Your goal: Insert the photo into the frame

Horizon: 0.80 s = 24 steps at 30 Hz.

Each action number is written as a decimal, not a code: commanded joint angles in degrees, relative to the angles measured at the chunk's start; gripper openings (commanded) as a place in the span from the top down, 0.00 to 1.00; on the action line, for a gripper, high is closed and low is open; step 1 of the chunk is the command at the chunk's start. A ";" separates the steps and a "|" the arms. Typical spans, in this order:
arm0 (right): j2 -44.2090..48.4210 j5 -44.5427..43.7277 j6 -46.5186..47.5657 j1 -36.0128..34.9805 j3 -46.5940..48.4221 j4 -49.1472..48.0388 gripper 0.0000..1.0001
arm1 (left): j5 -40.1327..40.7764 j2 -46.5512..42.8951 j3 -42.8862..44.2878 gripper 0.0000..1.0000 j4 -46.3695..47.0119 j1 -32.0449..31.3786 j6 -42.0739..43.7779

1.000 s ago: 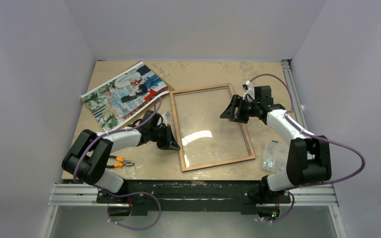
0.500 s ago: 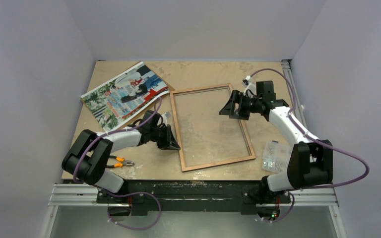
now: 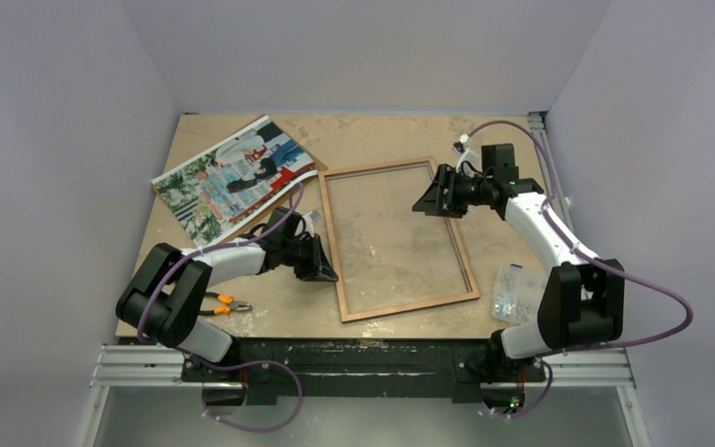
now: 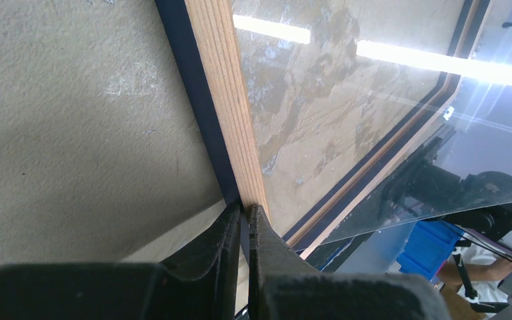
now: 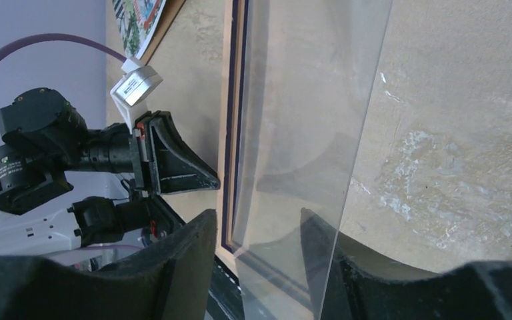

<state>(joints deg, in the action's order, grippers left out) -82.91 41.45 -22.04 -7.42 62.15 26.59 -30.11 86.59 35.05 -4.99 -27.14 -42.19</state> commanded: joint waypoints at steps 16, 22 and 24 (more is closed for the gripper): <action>0.72 4.93 2.32 -0.06 6.70 2.15 1.00 | 9.18 2.53 -3.36 1.00 -6.70 -1.24 4.75; 1.11 7.18 -0.50 -0.07 6.12 0.07 1.00 | 9.06 2.88 -3.36 1.00 -6.28 -1.23 4.60; 1.84 7.65 -2.37 -0.11 5.15 -1.76 1.00 | 9.06 2.89 -3.40 1.00 -6.33 -1.25 4.56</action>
<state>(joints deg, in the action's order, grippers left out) -84.47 45.76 -21.87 -7.49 66.41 28.97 -29.98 86.46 34.96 -4.95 -27.16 -42.19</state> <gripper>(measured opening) 0.003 0.066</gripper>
